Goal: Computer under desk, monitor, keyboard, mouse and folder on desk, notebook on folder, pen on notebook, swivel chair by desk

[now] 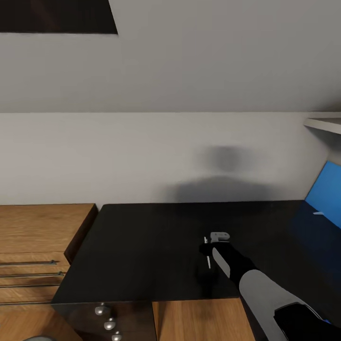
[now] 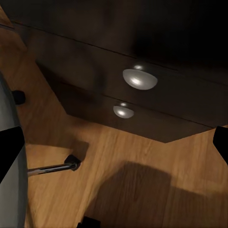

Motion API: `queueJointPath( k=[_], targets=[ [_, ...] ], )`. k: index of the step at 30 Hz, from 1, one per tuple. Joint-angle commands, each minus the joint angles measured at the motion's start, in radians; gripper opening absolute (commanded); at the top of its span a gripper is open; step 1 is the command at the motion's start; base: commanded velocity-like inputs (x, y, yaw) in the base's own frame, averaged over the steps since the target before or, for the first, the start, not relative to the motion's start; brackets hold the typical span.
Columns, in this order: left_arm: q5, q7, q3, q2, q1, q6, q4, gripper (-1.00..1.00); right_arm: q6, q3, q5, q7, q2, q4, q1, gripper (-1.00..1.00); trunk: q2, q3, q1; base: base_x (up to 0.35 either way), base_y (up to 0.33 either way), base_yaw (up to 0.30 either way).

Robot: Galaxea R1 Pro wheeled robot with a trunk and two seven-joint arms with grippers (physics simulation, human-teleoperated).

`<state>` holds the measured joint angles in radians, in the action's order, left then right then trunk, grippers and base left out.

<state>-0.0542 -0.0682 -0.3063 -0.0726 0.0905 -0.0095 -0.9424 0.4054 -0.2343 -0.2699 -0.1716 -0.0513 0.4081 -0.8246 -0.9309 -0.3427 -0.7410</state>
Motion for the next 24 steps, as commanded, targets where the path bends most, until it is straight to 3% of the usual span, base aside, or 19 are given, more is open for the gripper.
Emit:
queueJointPath(
  k=[1, 10, 24],
  targets=[
    [-0.006, -0.007, -0.004, -0.001, 0.0, 0.0, -0.001, 1.0, 0.005, -0.008, -0.011, -0.009, 0.001, 0.002, -0.001, 1.0, -0.001, -0.001, 0.0, 0.0, 0.0, 0.0],
    [-0.006, -0.007, -0.004, -0.001, 0.0, 0.0, -0.001, 1.0, 0.065, -0.007, -0.012, -0.009, 0.001, 0.002, -0.001, 1.0, -0.001, -0.001, 0.0, 0.0, 0.0, 0.0],
    [-0.006, -0.007, -0.004, -0.001, 0.0, 0.0, -0.001, 1.0, 0.075, -0.007, -0.012, -0.009, 0.004, 0.011, -0.001, 1.0, -0.001, -0.001, 0.0, 0.0, 0.0, 0.0]
  ],
)
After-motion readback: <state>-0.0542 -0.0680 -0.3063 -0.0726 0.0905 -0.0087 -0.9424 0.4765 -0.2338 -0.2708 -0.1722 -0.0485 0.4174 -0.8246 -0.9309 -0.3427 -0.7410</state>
